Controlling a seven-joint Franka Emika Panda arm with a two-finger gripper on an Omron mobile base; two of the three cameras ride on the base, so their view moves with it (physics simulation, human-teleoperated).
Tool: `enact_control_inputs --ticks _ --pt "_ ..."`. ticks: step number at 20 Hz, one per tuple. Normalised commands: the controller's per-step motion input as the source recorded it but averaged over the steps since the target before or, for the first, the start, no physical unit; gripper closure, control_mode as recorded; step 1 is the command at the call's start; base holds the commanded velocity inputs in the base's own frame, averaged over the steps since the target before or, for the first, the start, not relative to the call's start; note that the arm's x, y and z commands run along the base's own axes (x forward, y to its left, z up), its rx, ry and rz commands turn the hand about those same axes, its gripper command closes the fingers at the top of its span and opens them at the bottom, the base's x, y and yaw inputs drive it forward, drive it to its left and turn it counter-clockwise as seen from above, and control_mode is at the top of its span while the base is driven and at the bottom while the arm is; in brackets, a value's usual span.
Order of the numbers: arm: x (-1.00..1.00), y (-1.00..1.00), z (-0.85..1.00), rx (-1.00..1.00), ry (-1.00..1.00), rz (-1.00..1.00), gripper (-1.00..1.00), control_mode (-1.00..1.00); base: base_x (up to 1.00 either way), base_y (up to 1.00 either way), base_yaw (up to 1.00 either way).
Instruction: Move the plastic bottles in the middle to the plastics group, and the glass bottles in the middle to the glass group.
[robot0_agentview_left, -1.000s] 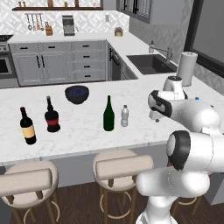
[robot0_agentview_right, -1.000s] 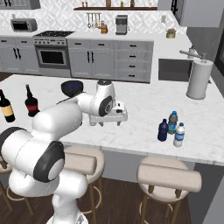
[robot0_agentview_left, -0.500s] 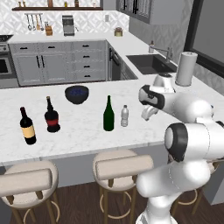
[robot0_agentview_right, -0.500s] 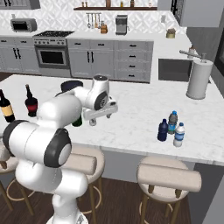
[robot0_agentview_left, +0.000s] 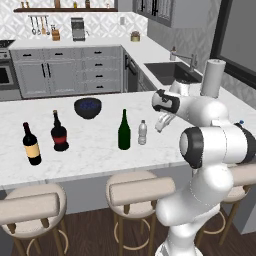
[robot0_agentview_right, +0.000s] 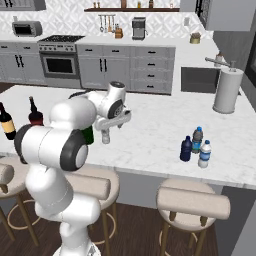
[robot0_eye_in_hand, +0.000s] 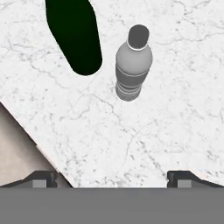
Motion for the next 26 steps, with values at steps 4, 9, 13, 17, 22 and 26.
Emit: enact_control_inputs --ticks 4,9,13,17,22,26 --pt "0.14 0.26 0.00 0.07 -0.09 0.06 -1.00 -1.00 0.00 0.00 0.00" --pt "0.21 0.11 0.00 0.05 -0.04 0.03 -1.00 -1.00 0.00 0.00 0.00" --pt "0.11 0.17 0.03 0.00 0.00 0.01 -1.00 -1.00 0.00 0.00 0.00" --pt "0.20 0.37 0.06 0.00 0.02 0.00 -1.00 -1.00 0.00 0.00 0.00" --pt "0.27 0.28 0.00 0.00 0.00 0.00 -1.00 -1.00 0.00 0.00 0.00" --pt "0.18 0.00 -0.01 0.00 0.00 0.00 -1.00 -1.00 0.00 0.00 0.00"
